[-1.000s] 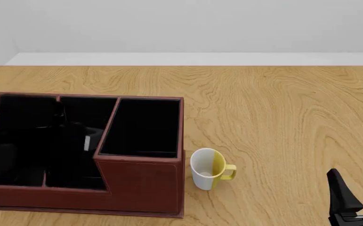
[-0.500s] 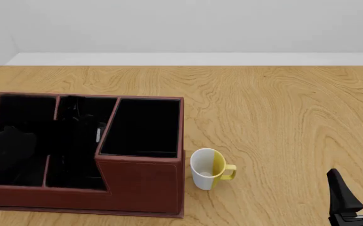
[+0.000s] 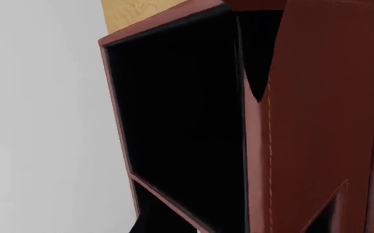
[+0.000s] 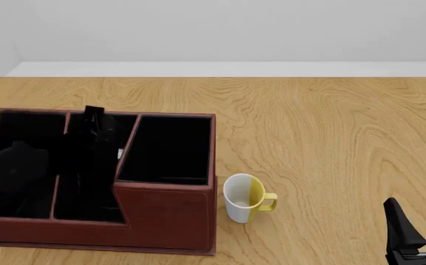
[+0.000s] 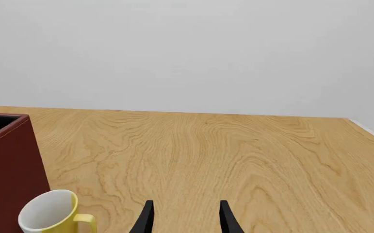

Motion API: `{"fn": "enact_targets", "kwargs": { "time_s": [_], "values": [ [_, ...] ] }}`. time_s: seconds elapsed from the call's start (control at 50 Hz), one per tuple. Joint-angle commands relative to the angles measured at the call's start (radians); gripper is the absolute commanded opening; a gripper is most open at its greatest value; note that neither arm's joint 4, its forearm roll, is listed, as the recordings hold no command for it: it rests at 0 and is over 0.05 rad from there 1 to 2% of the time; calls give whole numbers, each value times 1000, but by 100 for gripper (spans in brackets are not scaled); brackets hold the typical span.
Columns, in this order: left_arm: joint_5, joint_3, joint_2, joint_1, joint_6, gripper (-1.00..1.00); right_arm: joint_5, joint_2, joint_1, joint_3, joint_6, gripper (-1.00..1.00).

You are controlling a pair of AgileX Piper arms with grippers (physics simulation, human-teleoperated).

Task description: Pick up the book and place it in the front compartment of the caddy.

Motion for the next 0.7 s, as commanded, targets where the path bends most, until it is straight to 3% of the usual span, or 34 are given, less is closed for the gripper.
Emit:
{"fn": "enact_targets", "kwargs": {
  "time_s": [0.02, 0.2, 0.28, 0.34, 0.52, 0.6, 0.7],
  "values": [
    [-7, -23, -11, 37, 10, 100, 0, 0, 0, 0, 0, 100],
    [-15, -3, -113, 1, -9, 100, 0, 0, 0, 0, 0, 100],
    [-5, -7, -167, -21, -43, 100, 0, 0, 0, 0, 0, 100],
    [23, -31, -219, -73, -123, 100, 0, 0, 0, 0, 0, 100],
    [-54, 76, -316, -82, -162, 100, 0, 0, 0, 0, 0, 100],
    [-56, 86, -379, -106, -215, 100, 0, 0, 0, 0, 0, 100],
    [-16, 68, -467, -151, -332, 100, 0, 0, 0, 0, 0, 100]
  ]
}}
